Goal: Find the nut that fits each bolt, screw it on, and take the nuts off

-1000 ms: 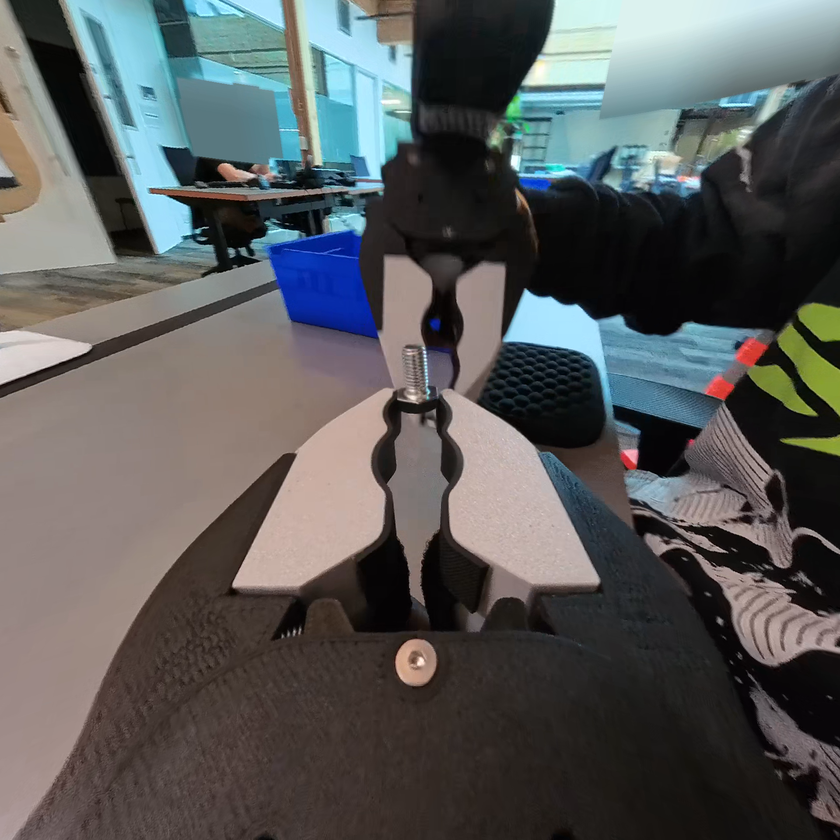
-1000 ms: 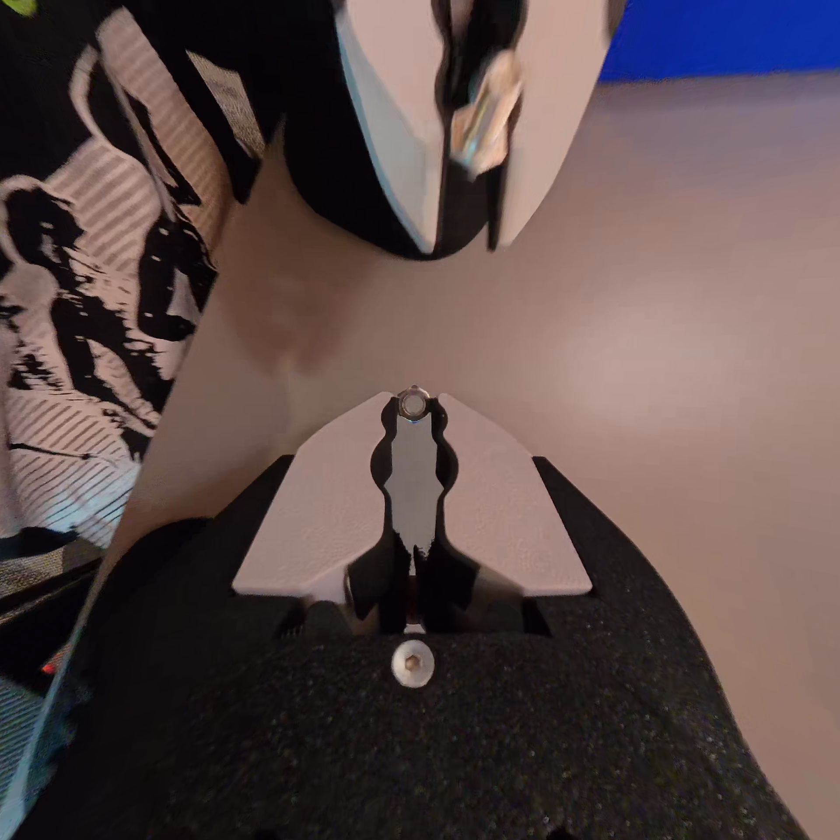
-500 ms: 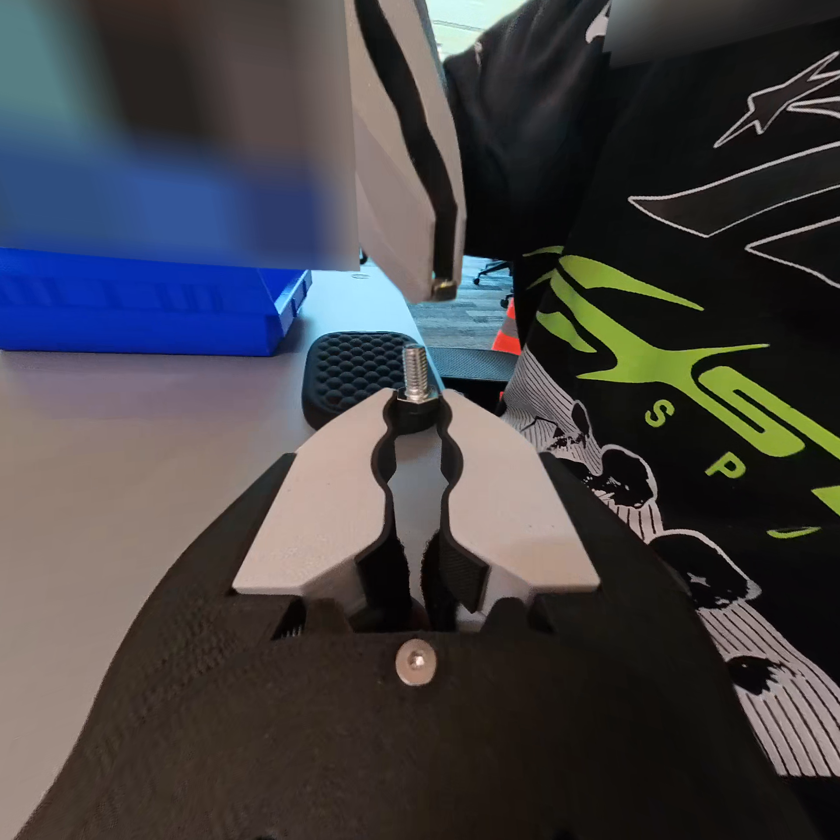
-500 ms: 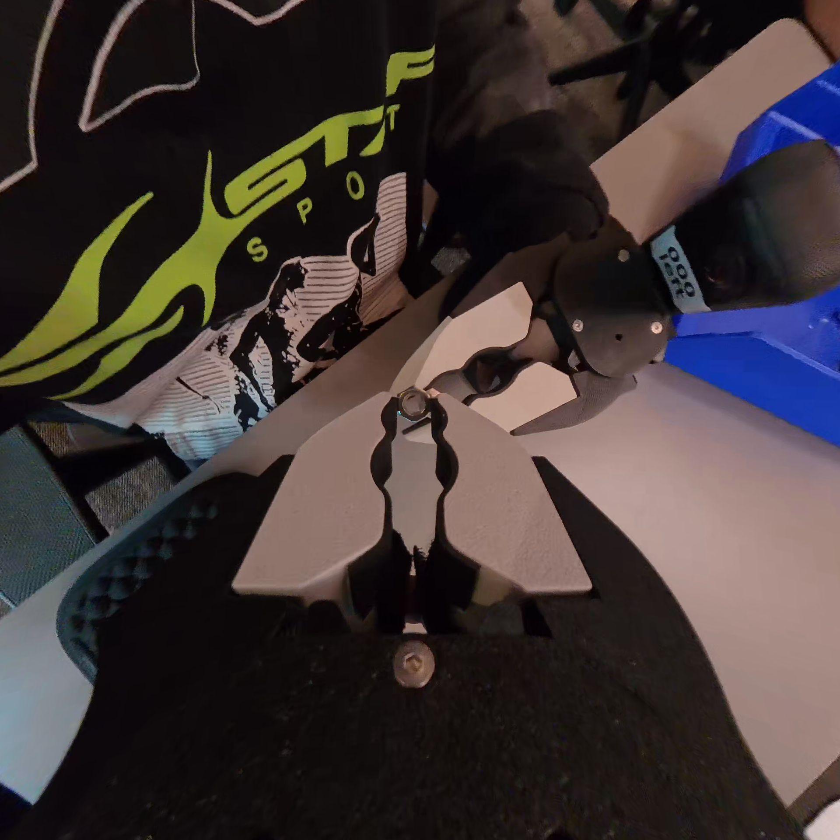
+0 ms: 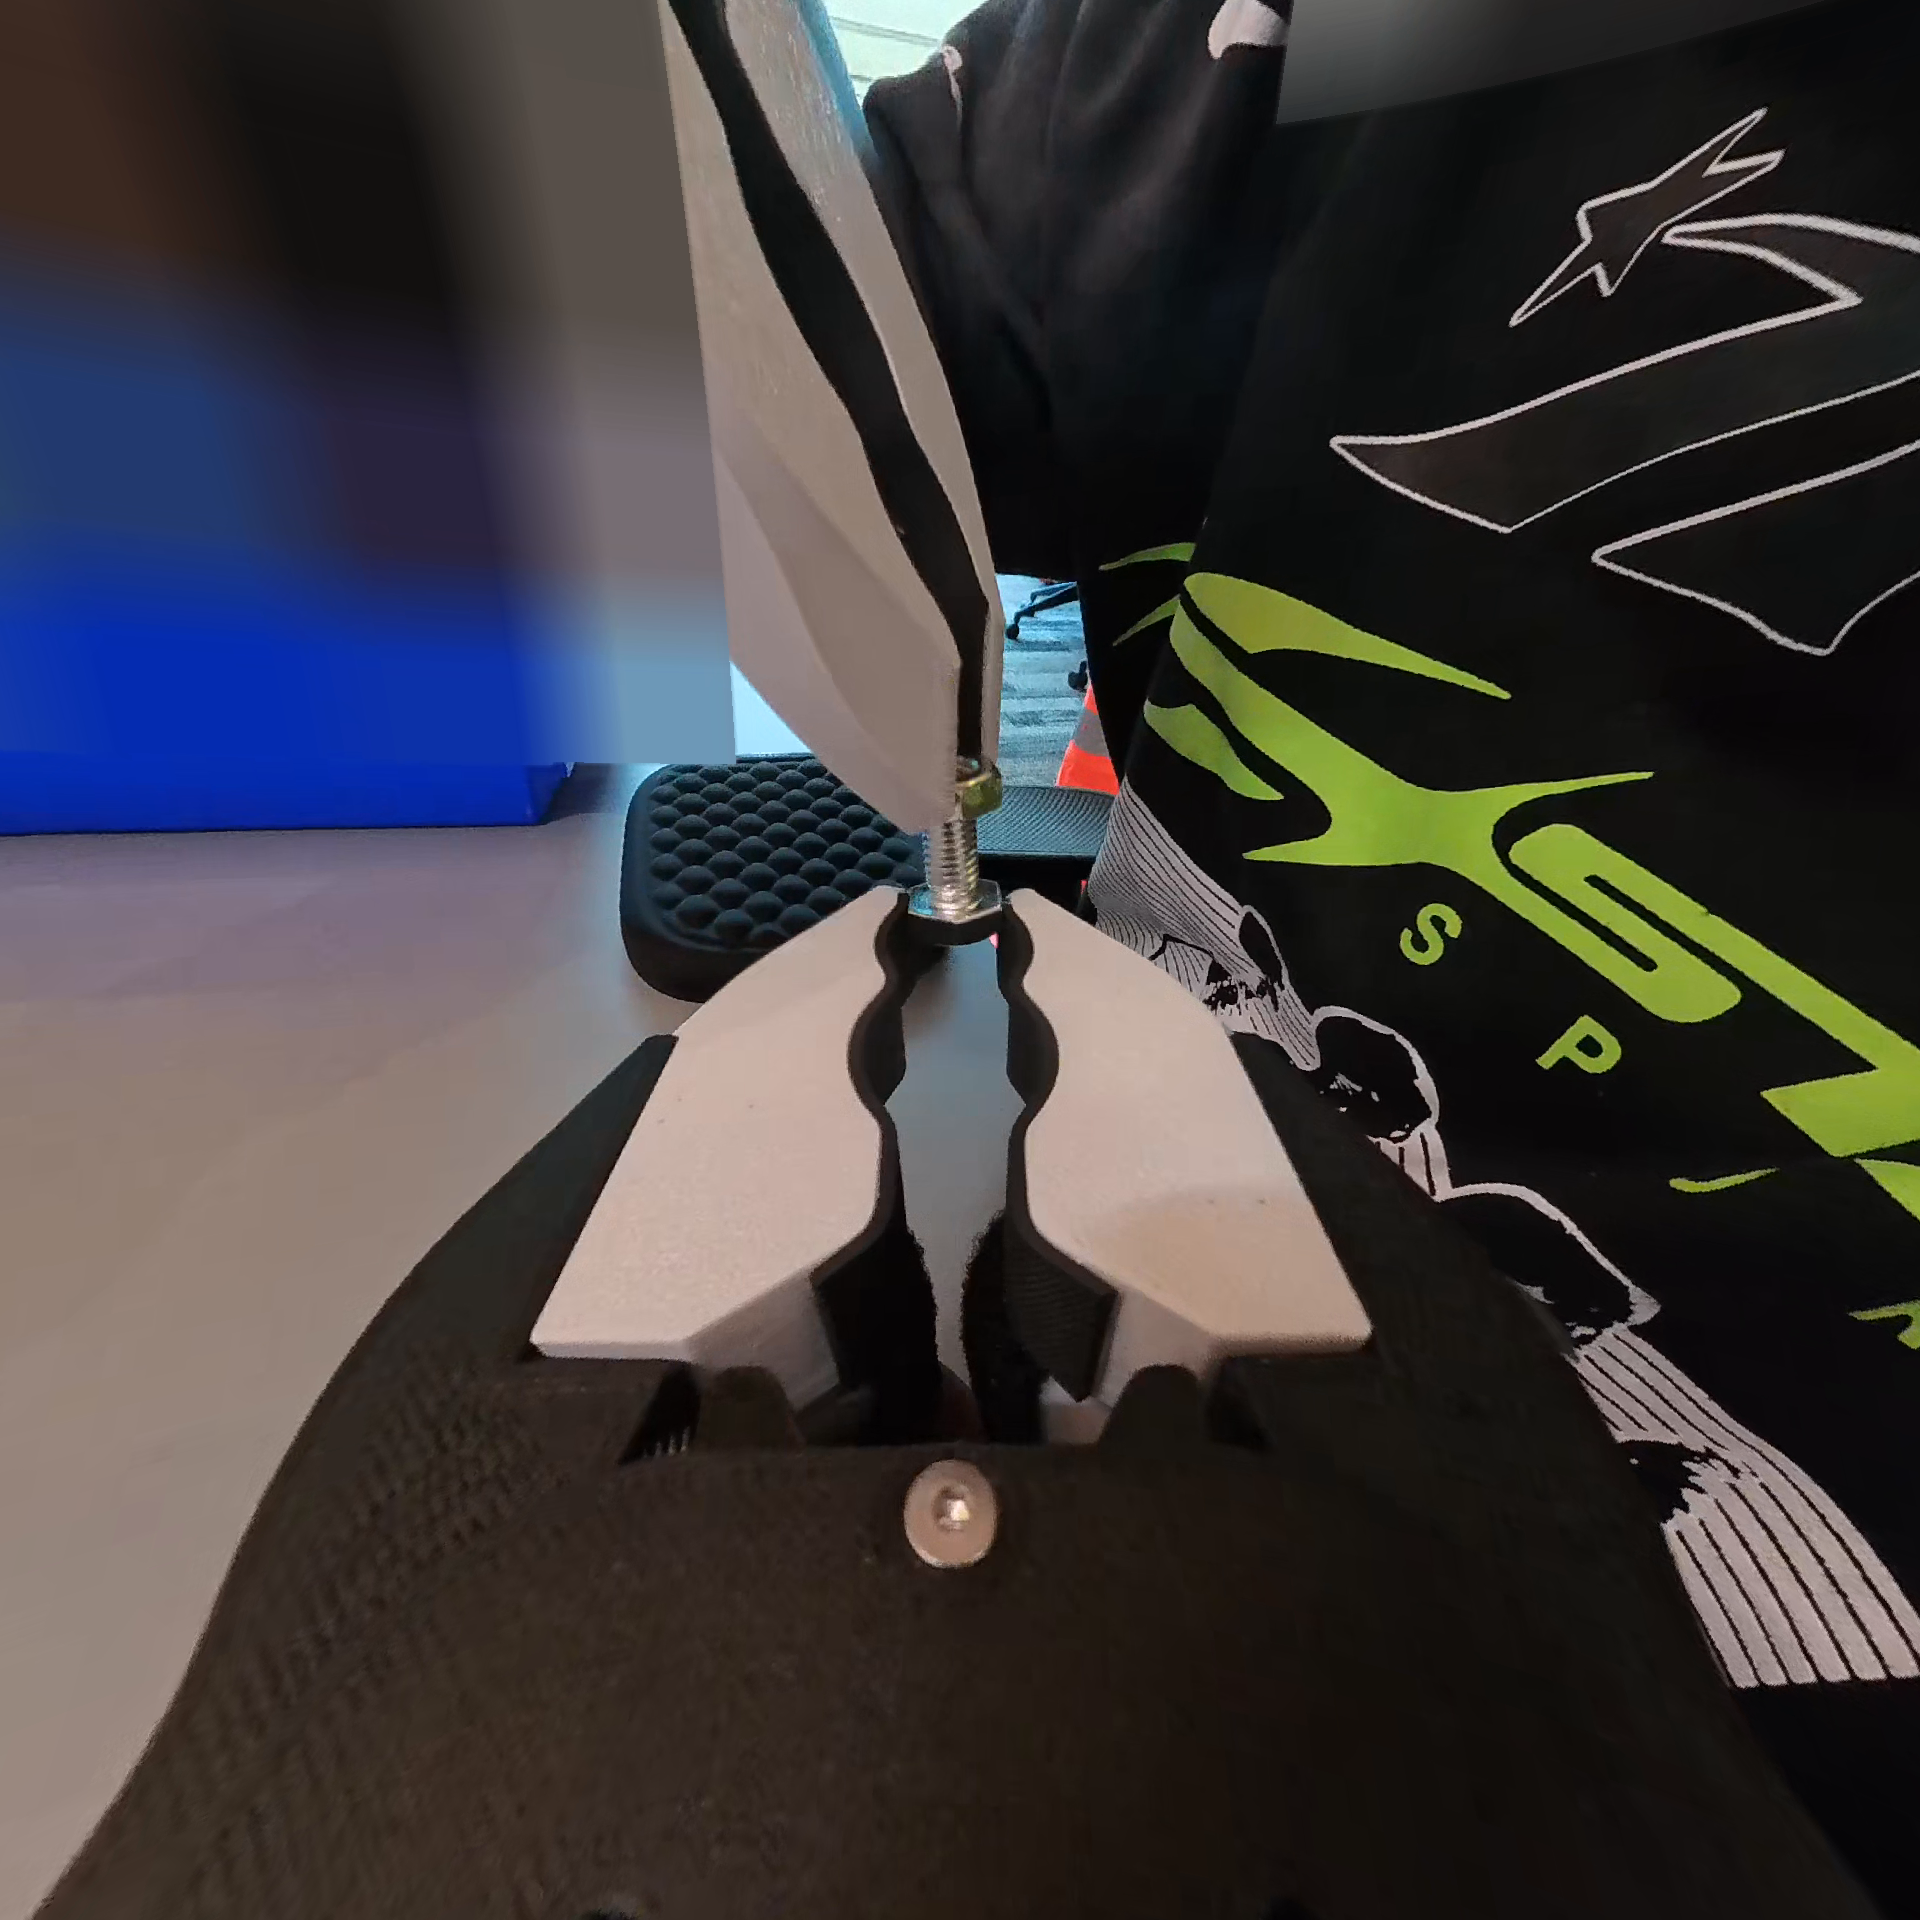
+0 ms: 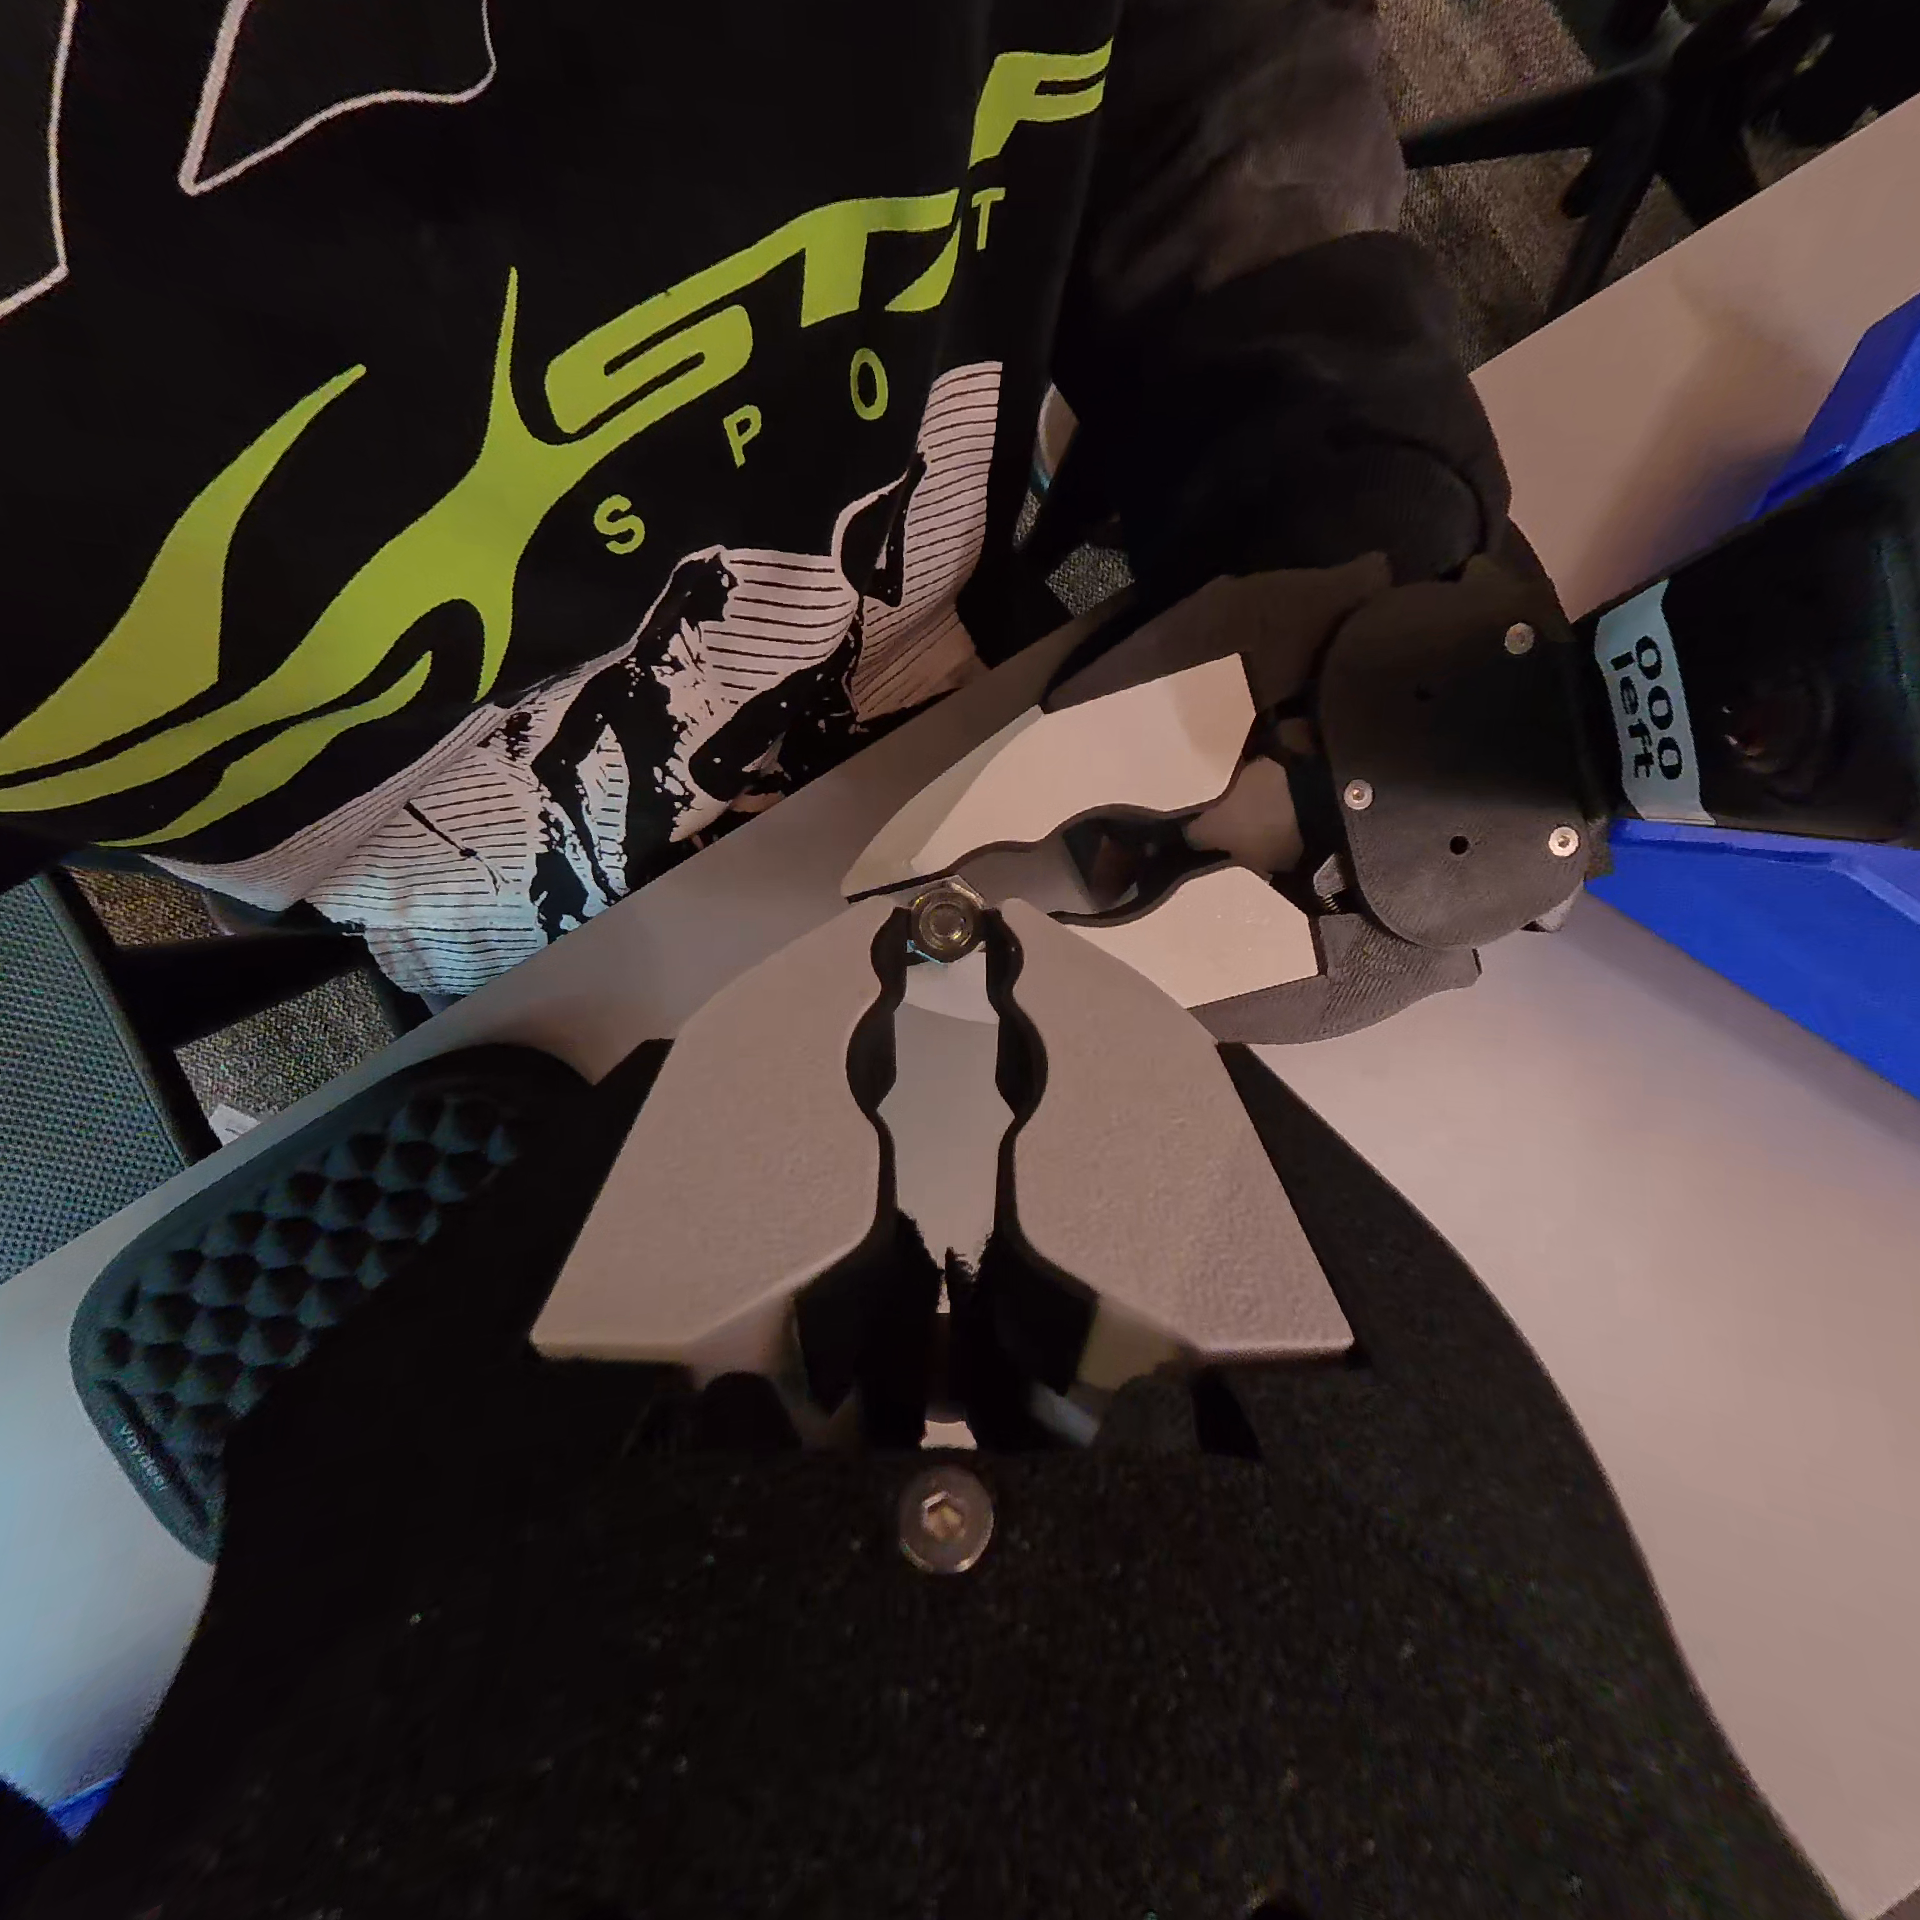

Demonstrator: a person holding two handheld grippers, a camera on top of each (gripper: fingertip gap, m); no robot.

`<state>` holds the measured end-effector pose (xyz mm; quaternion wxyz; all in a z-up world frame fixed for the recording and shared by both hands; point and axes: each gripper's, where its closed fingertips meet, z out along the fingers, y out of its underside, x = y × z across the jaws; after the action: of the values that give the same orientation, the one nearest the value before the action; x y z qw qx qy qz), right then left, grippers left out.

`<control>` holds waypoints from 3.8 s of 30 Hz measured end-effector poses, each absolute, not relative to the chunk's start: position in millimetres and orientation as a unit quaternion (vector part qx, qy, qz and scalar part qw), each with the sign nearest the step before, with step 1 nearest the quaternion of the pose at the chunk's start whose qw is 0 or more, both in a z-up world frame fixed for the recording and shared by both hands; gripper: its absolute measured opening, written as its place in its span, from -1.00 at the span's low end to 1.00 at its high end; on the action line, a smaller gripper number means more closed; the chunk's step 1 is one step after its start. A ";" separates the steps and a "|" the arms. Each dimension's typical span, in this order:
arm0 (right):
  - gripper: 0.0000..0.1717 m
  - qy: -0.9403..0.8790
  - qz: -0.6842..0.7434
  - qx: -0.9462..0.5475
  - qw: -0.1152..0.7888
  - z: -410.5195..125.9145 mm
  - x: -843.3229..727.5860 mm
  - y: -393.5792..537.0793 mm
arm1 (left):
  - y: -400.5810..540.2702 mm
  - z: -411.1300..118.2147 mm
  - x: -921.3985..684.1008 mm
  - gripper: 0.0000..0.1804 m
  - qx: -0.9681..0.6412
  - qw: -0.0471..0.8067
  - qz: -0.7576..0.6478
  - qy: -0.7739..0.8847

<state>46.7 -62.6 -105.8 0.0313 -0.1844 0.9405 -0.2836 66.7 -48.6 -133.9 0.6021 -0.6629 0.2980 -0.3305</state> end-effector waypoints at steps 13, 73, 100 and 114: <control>-0.83 0.960 -0.277 -0.042 -0.001 -106.1 26.6 -50.3 | -27.5 -133.8 43.6 -0.84 -0.702 0.645 -0.218 0.207; -0.26 0.629 -0.665 0.335 -0.223 -102.2 -19.3 -53.5 | -9.4 -138.0 -1.4 -0.84 -0.732 0.672 -0.096 0.062; -0.54 0.602 -0.670 0.356 -0.248 -107.0 8.6 -34.0 | -8.6 -139.7 -0.9 -0.84 -0.734 0.669 -0.093 0.063; -0.41 0.624 -0.665 0.338 -0.234 -108.7 -18.2 -58.5 | -7.9 -141.9 2.6 -0.84 -0.739 0.664 -0.086 0.076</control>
<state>-18.2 -58.5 -108.7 -0.2336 0.3382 0.6237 -0.6648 2.6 -7.9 -141.9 0.6642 -0.7388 0.0756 -0.0858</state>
